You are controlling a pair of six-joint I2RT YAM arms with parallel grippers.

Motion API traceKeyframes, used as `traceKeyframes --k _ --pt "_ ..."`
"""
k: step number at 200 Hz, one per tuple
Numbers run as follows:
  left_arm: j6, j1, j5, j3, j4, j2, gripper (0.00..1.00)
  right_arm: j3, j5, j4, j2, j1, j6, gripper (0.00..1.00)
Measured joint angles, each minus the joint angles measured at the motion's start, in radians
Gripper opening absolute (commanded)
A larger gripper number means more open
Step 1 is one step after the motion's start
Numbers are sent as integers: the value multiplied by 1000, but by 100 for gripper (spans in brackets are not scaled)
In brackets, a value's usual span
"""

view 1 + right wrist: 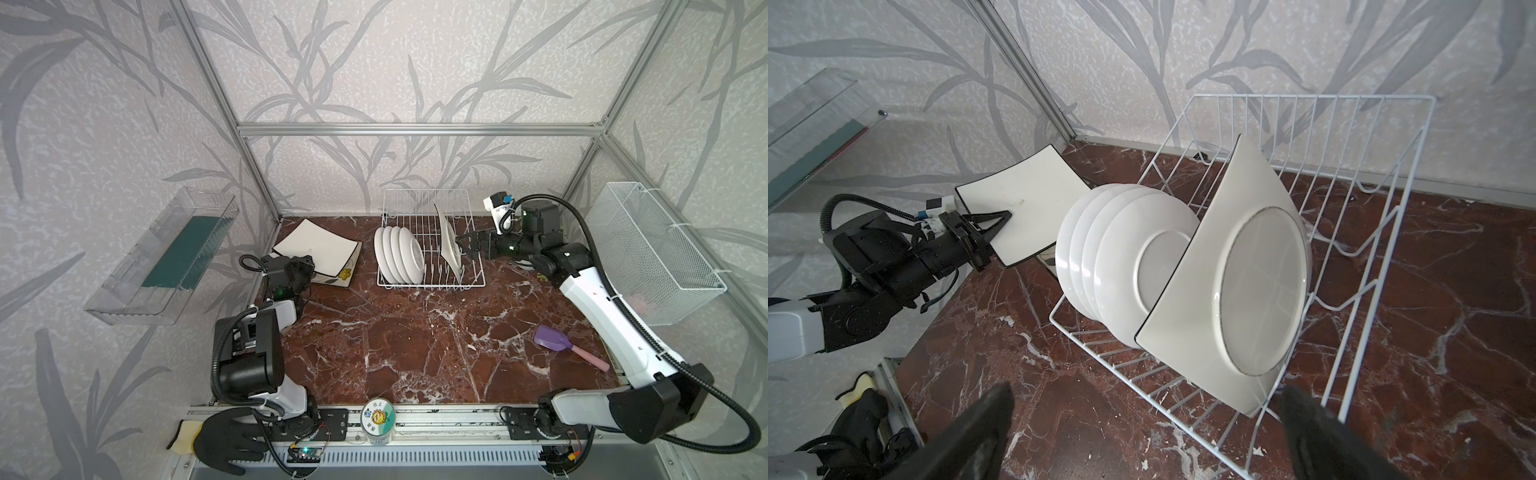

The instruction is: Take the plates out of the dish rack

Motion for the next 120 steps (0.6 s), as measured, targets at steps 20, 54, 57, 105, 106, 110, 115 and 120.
traceKeyframes --k 20,54,57,105,106,110,115,120 --pt "-7 0 1 0 21 8 0 0 0 0 -1 0 -2 99" --pt "-24 0 2 -2 68 46 0 0 0 0 0 0 -3 99" --pt "-26 0 2 -3 70 50 0 0 0 0 0 0 -3 99" --pt "-42 0 1 -9 78 80 0 0 0 0 0 0 -3 99" --pt "-43 0 2 -9 78 80 0 0 0 0 -1 0 -3 99" --pt "-44 0 2 -9 79 81 0 0 0 0 0 0 -3 99" --pt "-45 0 2 -10 79 82 0 0 0 0 0 0 -3 99" --pt "-47 0 2 -10 79 82 0 0 1 0 0 0 -3 99"
